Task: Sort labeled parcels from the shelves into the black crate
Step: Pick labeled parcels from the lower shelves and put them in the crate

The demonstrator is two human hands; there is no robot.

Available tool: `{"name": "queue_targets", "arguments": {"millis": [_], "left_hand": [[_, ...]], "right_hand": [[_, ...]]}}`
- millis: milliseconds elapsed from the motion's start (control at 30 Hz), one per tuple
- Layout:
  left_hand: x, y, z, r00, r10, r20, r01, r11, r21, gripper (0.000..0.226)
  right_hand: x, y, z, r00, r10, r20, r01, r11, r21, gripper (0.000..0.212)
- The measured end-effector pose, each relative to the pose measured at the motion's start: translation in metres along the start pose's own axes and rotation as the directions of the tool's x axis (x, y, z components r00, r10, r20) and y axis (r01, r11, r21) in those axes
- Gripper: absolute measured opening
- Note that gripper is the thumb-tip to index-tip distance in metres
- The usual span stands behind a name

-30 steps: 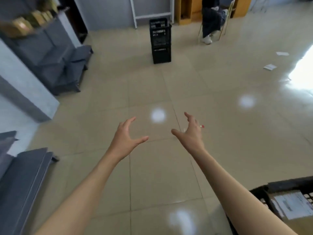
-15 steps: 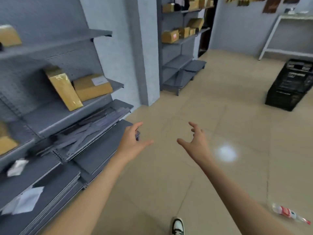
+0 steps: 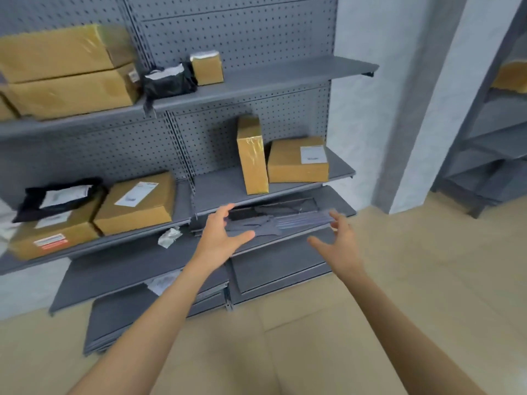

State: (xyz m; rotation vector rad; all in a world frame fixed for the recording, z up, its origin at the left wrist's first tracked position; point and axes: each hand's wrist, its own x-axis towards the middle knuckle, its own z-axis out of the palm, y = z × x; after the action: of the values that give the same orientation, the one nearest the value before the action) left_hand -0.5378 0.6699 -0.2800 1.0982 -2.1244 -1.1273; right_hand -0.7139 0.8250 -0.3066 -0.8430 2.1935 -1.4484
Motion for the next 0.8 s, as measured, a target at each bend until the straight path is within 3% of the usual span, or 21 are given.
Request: {"name": "queue_targets", "arguments": {"millis": [333, 700, 800], "left_hand": [[0.102, -0.009, 0.021, 0.987, -0.085, -0.136, 0.087, 0.996, 0.013, 0.088], [0.288, 0.009, 0.036, 0.98, -0.132, -0.151, 0.133, 0.991, -0.006, 0.099], [0.34, 0.012, 0.042, 0.981, -0.13, -0.143, 0.139, 0.989, 0.054, 0.107]], "right_hand": [[0.107, -0.003, 0.053, 0.985, -0.008, 0.17, 0.012, 1.0, -0.024, 0.071], [0.233, -0.026, 0.109, 0.992, -0.011, 0.126, 0.033, 0.984, -0.177, 0.073], [0.267, -0.037, 0.123, 0.992, -0.01, 0.123, 0.031, 0.984, -0.177, 0.073]]}}
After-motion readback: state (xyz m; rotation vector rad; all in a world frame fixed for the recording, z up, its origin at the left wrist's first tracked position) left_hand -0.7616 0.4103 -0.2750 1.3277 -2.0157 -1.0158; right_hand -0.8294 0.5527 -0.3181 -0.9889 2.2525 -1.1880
